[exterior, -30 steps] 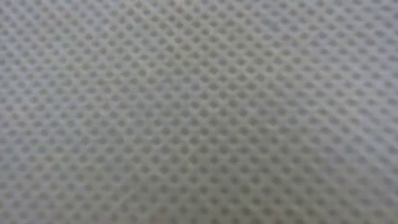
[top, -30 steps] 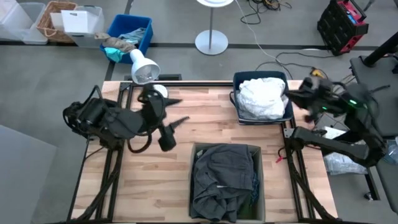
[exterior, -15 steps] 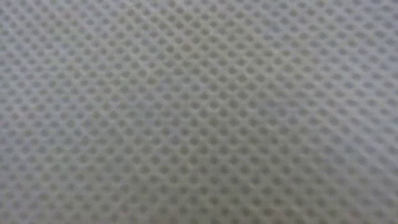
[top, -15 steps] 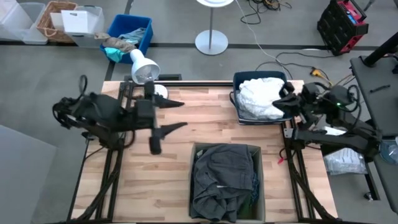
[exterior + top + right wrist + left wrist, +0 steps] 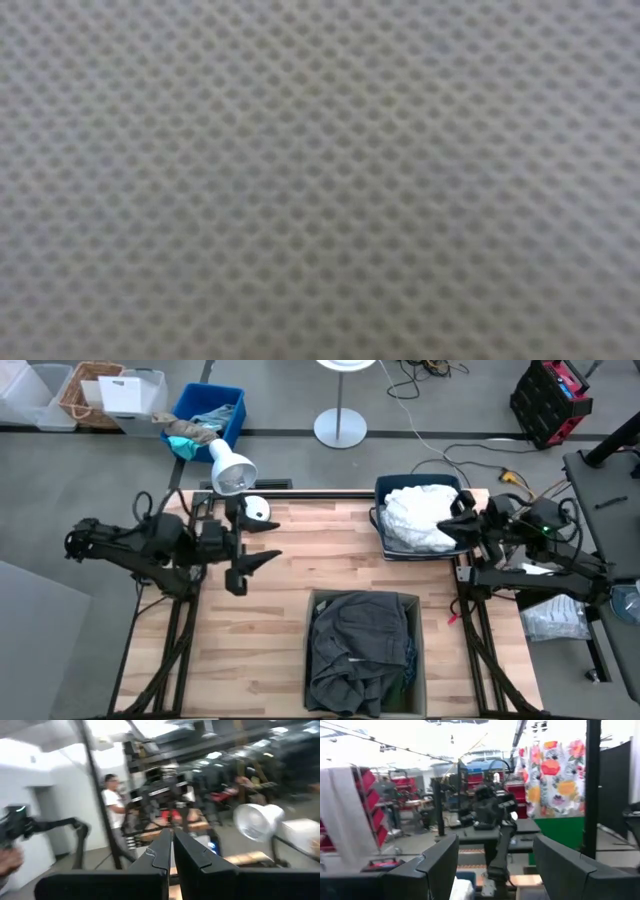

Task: Sort clothes
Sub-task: Return to Home Position

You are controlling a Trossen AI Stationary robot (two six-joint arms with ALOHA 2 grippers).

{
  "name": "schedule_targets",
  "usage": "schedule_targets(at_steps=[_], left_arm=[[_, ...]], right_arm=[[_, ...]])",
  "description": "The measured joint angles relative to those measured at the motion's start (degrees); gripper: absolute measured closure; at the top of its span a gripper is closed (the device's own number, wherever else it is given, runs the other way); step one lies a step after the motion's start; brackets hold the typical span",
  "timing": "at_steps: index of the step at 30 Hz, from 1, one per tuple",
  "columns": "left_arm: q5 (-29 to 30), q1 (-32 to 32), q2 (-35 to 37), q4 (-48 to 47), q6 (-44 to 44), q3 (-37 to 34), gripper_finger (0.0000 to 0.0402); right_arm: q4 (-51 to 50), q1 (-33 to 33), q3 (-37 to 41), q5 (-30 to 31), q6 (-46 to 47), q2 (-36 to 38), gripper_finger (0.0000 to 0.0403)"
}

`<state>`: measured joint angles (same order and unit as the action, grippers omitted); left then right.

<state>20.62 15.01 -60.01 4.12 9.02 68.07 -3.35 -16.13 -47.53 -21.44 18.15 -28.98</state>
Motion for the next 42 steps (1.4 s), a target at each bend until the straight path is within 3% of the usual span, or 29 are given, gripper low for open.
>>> schedule_targets(at_steps=[4, 6, 9, 16, 26, 30, 37, 42], left_arm=[[-3.61, -1.9, 5.76, 2.57, -1.67, -6.71, 0.0169], [-3.64, -1.89, 8.92, 3.0, -1.06, -9.49, 0.0169], [-3.63, -1.89, 13.77, 3.21, -1.94, -14.01, 0.0169], [-3.18, -1.89, 23.69, 16.58, -2.0, -29.69, 0.0169], [2.58, -1.91, 30.86, 24.23, -1.22, -44.01, 0.0169], [5.43, -2.01, 32.51, 24.43, -2.25, -47.61, 0.0169], [5.74, -2.09, 35.4, 26.91, -1.07, -53.41, 0.0169], [5.88, -2.67, 37.72, 29.3, -5.04, -58.65, 0.0169]], right_arm=[[-1.73, -0.01, 0.02, 4.64, 1.21, 0.11, 0.039], [-3.05, 0.13, 0.1, -1.03, 2.5, 0.52, 0.039], [-2.54, 0.42, 0.7, -16.87, -4.8, 0.53, 0.039], [-1.99, 1.66, 4.78, -24.99, -13.8, 2.76, 0.039], [0.59, 1.67, 12.53, -25.06, -15.84, 9.56, 0.039], [6.62, 1.67, 18.0, -25.26, -17.4, 12.64, 0.039], [16.34, 3.0, 27.53, -27.22, -18.25, 17.88, 0.039], [22.52, 4.19, 33.78, -27.2, -18.23, 20.66, 0.039]])
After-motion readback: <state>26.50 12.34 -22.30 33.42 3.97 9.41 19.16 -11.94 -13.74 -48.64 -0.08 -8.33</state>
